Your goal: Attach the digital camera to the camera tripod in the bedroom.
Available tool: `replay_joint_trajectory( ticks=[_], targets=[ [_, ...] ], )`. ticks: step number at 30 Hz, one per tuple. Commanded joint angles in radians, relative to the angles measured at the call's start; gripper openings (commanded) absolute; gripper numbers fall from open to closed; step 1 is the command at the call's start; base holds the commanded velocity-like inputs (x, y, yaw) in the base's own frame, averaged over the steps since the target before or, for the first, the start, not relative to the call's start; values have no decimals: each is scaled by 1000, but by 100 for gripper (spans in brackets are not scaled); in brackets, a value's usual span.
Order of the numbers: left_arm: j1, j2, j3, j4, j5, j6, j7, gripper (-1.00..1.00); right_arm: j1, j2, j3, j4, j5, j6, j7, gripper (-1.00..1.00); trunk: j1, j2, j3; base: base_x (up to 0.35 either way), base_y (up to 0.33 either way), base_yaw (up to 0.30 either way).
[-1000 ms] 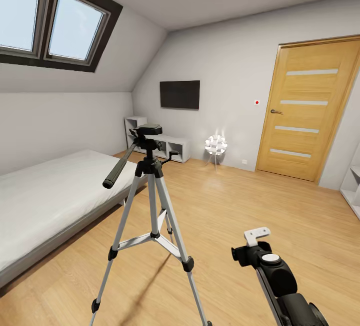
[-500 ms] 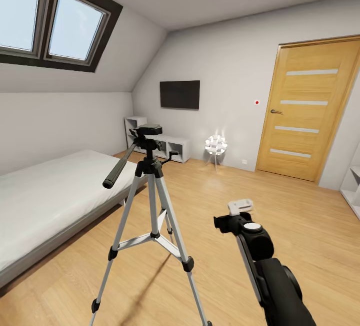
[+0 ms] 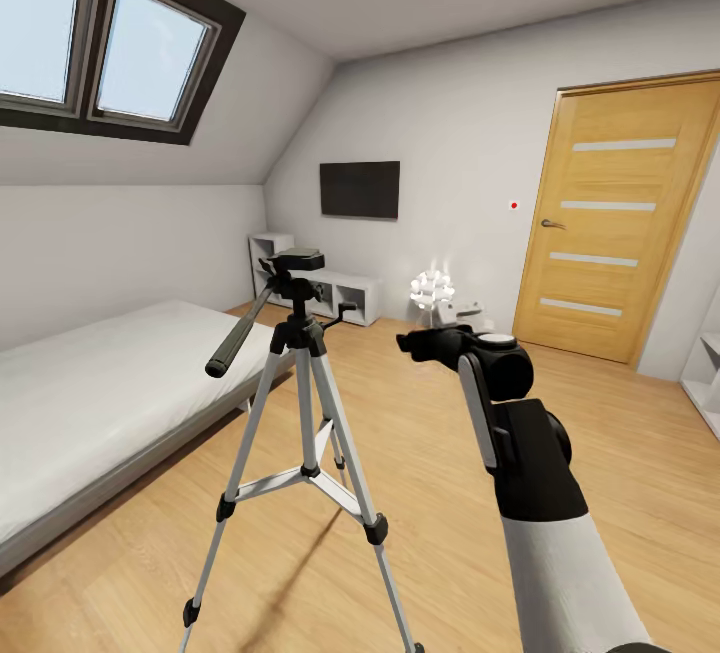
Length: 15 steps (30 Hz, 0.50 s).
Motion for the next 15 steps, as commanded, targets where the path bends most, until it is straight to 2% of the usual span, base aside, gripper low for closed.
replay_joint_trajectory(
  ticks=[1, 8, 15],
  targets=[
    [0, 0, 8, 0, -1, -2, 1, 100, -6, 0, 0, -2, 5, 4, 11, 100, 0, -1, -1, 0, 0, 0],
    [0, -1, 8, 0, -2, -2, 1, 100, -12, 0, -1, 4, -3, 4, 16, 100, 0, -1, -1, 0, 0, 0],
    [0, -1, 9, -1, -3, -2, 1, 100, -15, -11, -2, 5, -4, 4, 18, 100, 0, -1, -1, -4, 4, 0]
  ],
)
